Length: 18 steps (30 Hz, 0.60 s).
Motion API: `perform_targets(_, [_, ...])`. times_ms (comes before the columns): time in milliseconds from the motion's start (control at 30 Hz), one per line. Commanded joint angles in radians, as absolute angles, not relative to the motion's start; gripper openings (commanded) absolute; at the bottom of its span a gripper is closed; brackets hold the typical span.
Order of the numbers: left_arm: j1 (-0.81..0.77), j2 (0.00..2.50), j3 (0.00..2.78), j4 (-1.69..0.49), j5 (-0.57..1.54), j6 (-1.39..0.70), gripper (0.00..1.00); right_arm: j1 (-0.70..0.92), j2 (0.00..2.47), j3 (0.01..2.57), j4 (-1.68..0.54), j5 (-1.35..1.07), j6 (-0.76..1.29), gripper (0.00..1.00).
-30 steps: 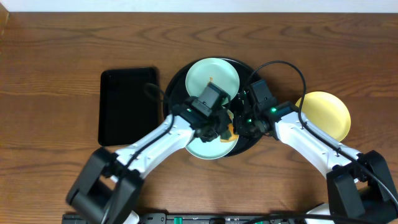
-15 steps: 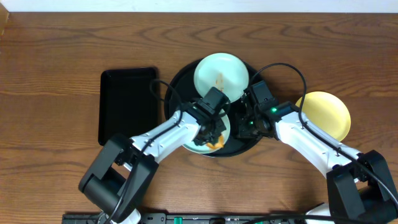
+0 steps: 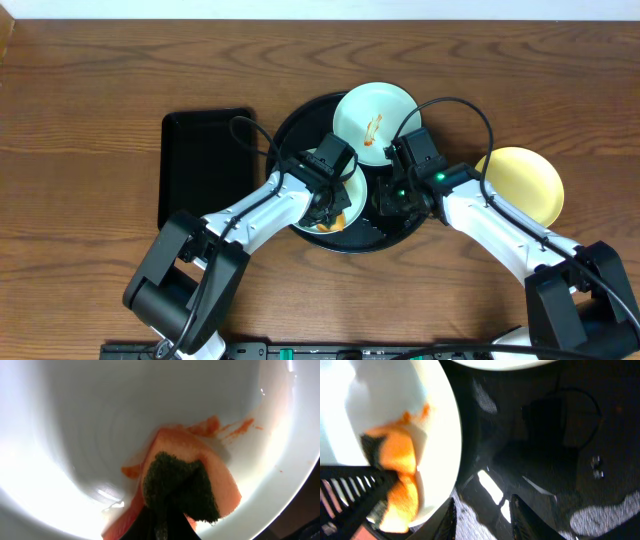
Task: Clean dirty plates on tray and stack at the side
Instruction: 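Tilt the green plate with the right gripper and scrub it with the left sponge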
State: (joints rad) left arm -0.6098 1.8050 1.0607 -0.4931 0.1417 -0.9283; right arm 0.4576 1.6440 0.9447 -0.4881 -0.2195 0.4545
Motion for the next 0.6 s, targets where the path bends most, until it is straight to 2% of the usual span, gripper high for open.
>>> perform_targets(0, [-0.607, 1.829, 1.038, -0.487, 0.1, -0.907, 0.08, 0.467, 1.651, 0.952, -0.451, -0.19, 0.46, 0.3])
perform_targets(300, [-0.605, 1.805, 1.051, -0.376, 0.101, -0.752, 0.08, 0.477, 1.721, 0.952, -0.345, -0.192, 0.459, 0.3])
perform_targets(567, [-0.605, 1.805, 1.051, -0.303, 0.099, -0.752, 0.08, 0.49, 1.789, 0.952, -0.298, -0.192, 0.459, 0.31])
